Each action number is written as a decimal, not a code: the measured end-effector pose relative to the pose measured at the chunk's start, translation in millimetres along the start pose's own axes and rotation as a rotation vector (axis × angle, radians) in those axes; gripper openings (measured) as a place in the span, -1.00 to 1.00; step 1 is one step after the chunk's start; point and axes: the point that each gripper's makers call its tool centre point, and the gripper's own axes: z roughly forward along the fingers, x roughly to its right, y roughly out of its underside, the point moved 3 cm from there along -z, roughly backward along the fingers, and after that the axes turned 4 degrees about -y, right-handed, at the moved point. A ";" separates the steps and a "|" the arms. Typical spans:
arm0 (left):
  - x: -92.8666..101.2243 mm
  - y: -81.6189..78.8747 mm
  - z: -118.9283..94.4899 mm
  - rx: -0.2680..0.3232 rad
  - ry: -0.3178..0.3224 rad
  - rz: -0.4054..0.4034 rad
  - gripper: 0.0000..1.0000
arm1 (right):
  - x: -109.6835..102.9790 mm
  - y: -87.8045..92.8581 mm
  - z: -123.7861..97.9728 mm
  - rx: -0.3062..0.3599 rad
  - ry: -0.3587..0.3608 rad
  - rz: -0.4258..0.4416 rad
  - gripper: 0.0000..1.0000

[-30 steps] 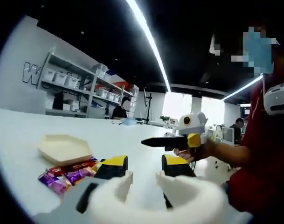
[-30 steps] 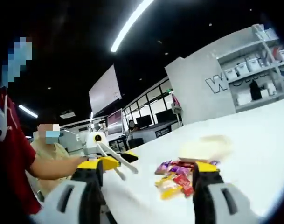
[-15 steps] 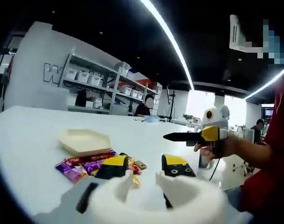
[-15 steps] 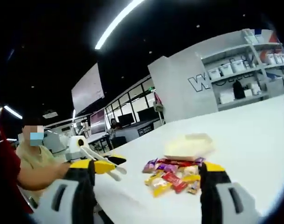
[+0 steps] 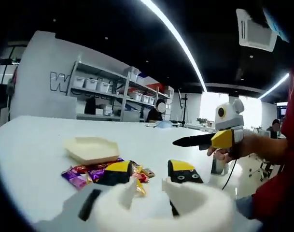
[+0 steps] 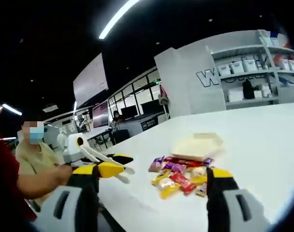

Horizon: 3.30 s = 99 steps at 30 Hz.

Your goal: Place the target food into the container with the food tongs after gripping and lifting it, then release it inside without dropping or visibly crushing the food.

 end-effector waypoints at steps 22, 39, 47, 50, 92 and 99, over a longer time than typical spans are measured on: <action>-18.0 10.3 25.6 0.000 -0.104 0.007 -0.44 | 25.1 9.9 -8.5 -0.064 0.091 -0.058 0.86; -93.5 9.8 39.6 -0.063 -0.315 0.080 -0.44 | 48.4 28.5 -8.0 -0.034 0.144 0.015 0.80; -126.9 19.3 61.2 -0.110 -0.375 0.111 -0.43 | 54.7 27.2 -6.2 -0.037 0.134 0.040 0.78; -131.0 29.7 67.6 -0.175 -0.390 0.231 -0.44 | 57.4 24.8 -6.8 -0.038 0.138 0.033 0.77; -152.4 40.7 29.5 -0.295 -0.275 0.288 -0.40 | 38.8 8.9 -23.6 0.047 0.133 0.092 0.74; -155.9 40.8 26.6 -0.280 -0.286 0.200 -0.40 | 38.8 10.0 -22.6 0.045 0.129 0.098 0.71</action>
